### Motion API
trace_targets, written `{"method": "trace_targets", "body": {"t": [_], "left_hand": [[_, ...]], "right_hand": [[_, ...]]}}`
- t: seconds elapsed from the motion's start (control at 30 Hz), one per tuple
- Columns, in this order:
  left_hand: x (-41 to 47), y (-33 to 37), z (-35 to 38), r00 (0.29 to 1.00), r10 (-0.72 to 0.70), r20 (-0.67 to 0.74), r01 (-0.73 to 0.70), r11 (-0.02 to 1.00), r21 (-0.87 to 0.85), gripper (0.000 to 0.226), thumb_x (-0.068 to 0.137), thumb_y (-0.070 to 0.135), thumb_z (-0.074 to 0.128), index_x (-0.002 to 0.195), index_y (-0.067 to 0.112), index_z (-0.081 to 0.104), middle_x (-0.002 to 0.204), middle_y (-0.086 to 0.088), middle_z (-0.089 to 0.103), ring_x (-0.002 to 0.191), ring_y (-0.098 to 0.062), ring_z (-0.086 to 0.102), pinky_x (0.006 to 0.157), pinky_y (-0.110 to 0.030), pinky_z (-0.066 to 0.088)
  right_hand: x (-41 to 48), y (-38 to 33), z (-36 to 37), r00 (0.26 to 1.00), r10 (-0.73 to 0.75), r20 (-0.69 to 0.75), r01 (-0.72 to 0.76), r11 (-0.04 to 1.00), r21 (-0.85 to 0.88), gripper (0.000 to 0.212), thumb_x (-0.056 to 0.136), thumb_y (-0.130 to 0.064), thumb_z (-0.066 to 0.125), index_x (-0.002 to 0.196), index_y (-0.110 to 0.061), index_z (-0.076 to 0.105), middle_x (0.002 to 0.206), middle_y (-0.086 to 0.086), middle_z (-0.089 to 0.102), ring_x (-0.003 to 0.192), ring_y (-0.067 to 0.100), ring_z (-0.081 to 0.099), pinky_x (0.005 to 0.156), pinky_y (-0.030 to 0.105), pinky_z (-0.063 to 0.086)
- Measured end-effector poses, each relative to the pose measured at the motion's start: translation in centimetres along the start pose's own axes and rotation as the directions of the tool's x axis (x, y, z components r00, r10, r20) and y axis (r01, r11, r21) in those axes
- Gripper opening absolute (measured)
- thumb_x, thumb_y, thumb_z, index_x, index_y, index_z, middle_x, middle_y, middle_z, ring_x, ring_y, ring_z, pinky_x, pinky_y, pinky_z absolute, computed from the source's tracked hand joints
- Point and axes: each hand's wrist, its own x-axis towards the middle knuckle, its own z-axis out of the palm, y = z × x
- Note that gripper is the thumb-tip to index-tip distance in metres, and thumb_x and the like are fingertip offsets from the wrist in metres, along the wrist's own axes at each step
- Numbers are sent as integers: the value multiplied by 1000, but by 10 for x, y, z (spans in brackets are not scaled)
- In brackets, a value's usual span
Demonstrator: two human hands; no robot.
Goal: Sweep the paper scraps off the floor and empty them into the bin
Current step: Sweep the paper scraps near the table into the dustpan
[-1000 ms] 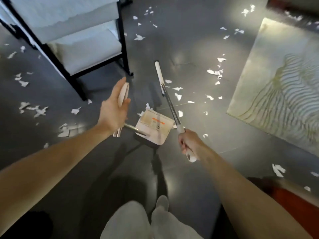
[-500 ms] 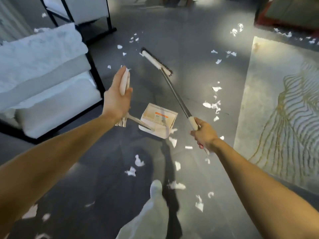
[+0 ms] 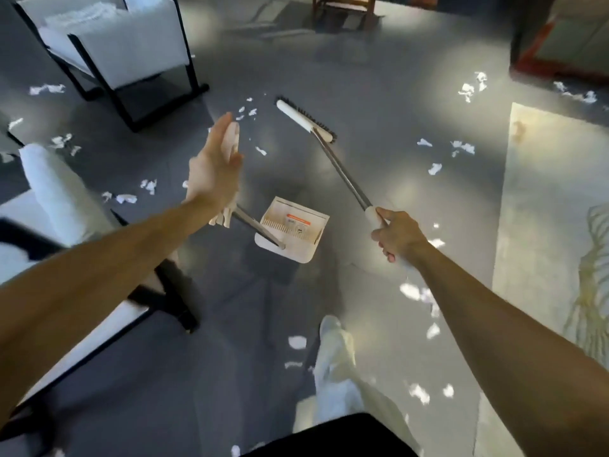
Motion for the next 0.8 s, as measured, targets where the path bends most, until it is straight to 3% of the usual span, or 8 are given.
{"method": "trace_targets", "body": {"t": [0.17,0.3,0.43,0.5,0.57,0.67,0.8], "left_hand": [[174,17,43,997,-54,-53,54,999,3,61,93,16,40,146,44,29,128,2,58,51,2,56,41,-1,32],[299,17,53,984,-139,-115,129,988,-87,61,92,17,40,144,47,30,110,5,56,45,-1,54,38,-9,37],[455,4,75,982,-137,-129,120,984,-131,60,92,17,45,139,53,33,109,4,60,45,1,53,40,-10,39],[536,0,85,987,-122,-104,109,987,-117,61,91,17,46,138,54,33,111,4,63,52,1,55,50,-14,46],[615,2,92,988,-122,-96,111,987,-113,63,89,16,46,134,57,33,118,6,63,70,-11,59,67,-25,53],[719,11,107,993,-87,-81,82,994,-70,61,87,13,44,115,66,33,116,2,62,79,-29,58,77,-46,57],[858,18,135,991,-112,-75,108,993,-49,62,88,16,46,120,66,29,117,-4,64,97,-37,62,87,-49,54]], "right_hand": [[171,-107,-10,996,-31,86,40,993,-107,49,87,-3,59,134,-16,54,79,9,56,43,19,45,41,25,39],[296,-191,10,992,-16,124,24,998,-64,50,88,-2,59,133,-23,55,65,7,50,39,17,42,31,16,33],[441,-270,47,988,-27,153,36,998,-59,56,88,0,55,138,-24,51,63,7,50,41,18,42,31,16,32],[506,-305,62,988,-25,150,31,999,-38,59,88,2,51,140,-26,48,62,7,49,37,16,40,31,15,31],[567,-342,72,989,-23,149,28,999,-34,62,88,2,50,142,-28,46,60,7,49,31,11,39,31,15,30],[654,-393,76,989,-8,146,13,999,-30,61,88,0,53,142,-28,45,59,6,48,36,14,40,31,16,31],[783,-460,74,988,24,154,-22,1000,-15,61,89,-1,55,142,-29,44,61,7,49,39,16,40,31,16,31]]}}
